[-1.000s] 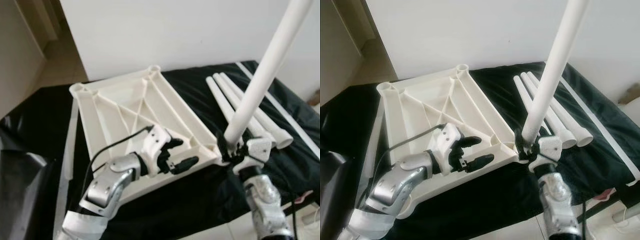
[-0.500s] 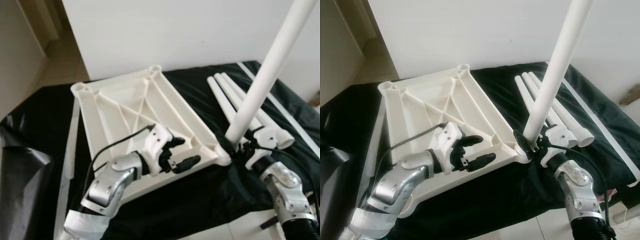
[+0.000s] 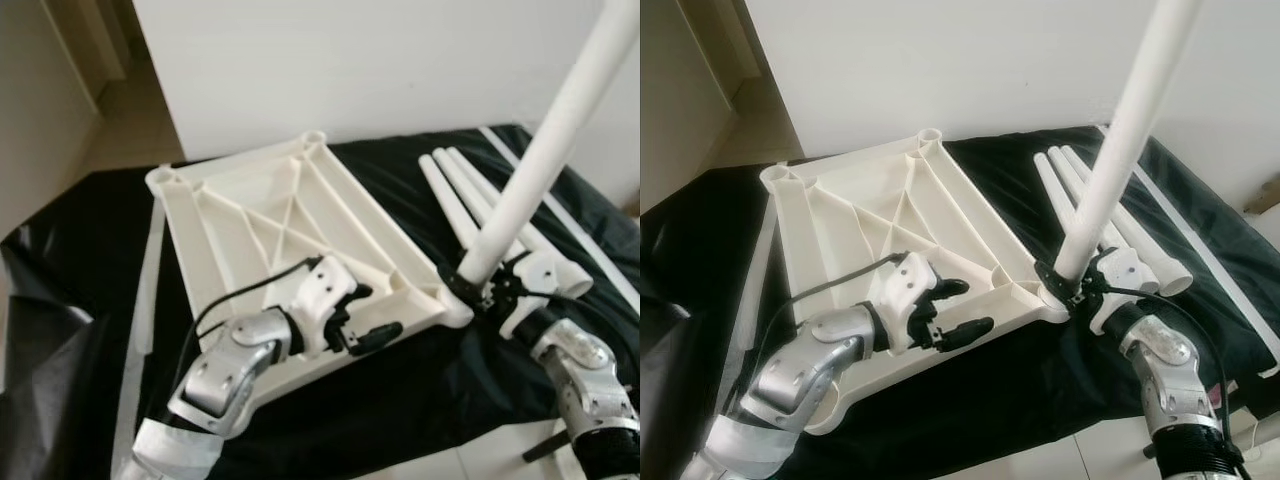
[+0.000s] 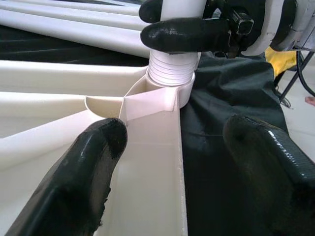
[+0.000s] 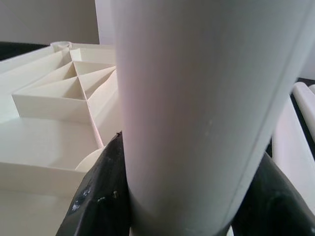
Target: Building children table
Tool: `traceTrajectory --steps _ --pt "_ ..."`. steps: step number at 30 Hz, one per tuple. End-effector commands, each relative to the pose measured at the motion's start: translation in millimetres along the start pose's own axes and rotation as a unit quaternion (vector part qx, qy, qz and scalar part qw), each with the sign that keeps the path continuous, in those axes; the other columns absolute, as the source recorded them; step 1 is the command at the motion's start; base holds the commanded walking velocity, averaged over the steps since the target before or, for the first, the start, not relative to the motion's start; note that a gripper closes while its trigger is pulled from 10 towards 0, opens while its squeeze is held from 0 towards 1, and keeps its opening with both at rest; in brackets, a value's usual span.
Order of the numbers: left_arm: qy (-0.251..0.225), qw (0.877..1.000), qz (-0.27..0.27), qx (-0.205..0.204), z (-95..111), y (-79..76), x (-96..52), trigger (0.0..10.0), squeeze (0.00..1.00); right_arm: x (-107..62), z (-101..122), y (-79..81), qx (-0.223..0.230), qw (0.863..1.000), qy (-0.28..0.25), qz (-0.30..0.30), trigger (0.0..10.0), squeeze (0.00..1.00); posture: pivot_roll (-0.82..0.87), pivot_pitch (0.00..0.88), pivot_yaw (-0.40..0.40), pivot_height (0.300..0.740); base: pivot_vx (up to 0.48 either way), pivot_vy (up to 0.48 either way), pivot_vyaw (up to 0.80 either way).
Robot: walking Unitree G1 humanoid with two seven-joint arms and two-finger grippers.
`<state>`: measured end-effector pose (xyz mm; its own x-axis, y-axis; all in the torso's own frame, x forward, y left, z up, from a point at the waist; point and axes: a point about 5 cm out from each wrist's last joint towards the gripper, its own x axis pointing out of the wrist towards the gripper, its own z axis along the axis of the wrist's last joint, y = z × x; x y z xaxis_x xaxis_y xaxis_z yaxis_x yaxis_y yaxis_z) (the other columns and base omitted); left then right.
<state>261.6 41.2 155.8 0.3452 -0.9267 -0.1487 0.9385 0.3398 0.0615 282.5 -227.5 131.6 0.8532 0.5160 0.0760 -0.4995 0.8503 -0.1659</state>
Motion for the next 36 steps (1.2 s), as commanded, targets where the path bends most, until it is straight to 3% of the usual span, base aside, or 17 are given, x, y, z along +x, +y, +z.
traceTrajectory --steps 1,5,8,9,10,13,14,20,22,29,36 --pt "0.004 0.999 0.046 0.004 0 6.2 0.9 10.0 0.00 -6.6 -15 4.3 0.024 0.999 0.030 0.001 0.0 0.00 -0.07 0.006 0.013 0.740 0.000 0.000 0.00" --pt "0.001 0.999 0.050 0.006 2 8.7 0.7 10.0 0.00 -11.6 -23 7.4 0.079 0.996 0.032 -0.028 0.0 0.00 -0.08 0.008 0.011 0.740 0.000 0.000 0.00" --pt "0.001 0.999 0.050 0.006 2 8.7 0.7 10.0 0.00 -11.6 -23 7.4 0.079 0.996 0.032 -0.028 0.0 0.00 -0.08 0.008 0.011 0.740 0.000 0.000 0.00" --pt "0.000 0.999 0.051 0.005 3 9.7 0.6 10.0 0.00 -11.8 -26 7.5 0.101 0.994 0.036 -0.038 0.0 0.00 -0.08 0.008 0.014 0.740 0.000 0.000 0.00" --pt "0.000 0.999 0.051 0.006 4 10.4 0.8 10.0 0.00 -9.6 -29 7.5 0.118 0.991 0.045 -0.046 10.0 0.00 -0.08 0.008 0.015 0.740 0.000 0.000 0.00" --pt "0.000 0.999 0.051 0.006 4 10.8 1.1 10.0 0.00 -7.1 -30 6.3 0.123 0.990 0.054 -0.054 10.0 0.00 -0.08 0.006 0.017 0.740 0.000 0.000 0.00" --pt "-0.001 0.999 0.049 0.008 5 11.1 2.0 10.0 0.00 1.8 -30 5.0 0.110 0.989 0.074 -0.064 10.0 0.00 -0.09 0.001 0.019 0.740 0.000 0.000 0.00" --pt "-0.004 0.999 0.048 0.008 6 11.1 2.9 10.0 0.00 16.5 -24 6.5 0.095 0.989 0.084 -0.076 10.0 0.00 -0.09 0.000 0.017 0.740 0.000 0.000 0.00" --pt "-0.007 0.999 0.048 0.006 7 11.2 2.9 10.0 0.00 28.1 -18 16.3 0.064 0.992 0.085 -0.073 10.0 0.00 -0.08 0.000 0.010 0.740 0.000 0.000 0.00" --pt "-0.010 0.999 0.051 0.002 7 10.9 1.7 10.0 0.00 29.3 -19 27.3 0.026 0.994 0.093 -0.055 10.0 0.00 -0.08 0.000 0.005 0.740 0.000 0.000 0.00" --pt "-0.010 0.999 0.051 0.000 6 10.4 0.6 10.0 0.00 22.0 -26 30.3 0.031 0.992 0.103 -0.066 10.0 0.00 -0.08 0.000 0.005 0.740 0.000 0.000 0.00"
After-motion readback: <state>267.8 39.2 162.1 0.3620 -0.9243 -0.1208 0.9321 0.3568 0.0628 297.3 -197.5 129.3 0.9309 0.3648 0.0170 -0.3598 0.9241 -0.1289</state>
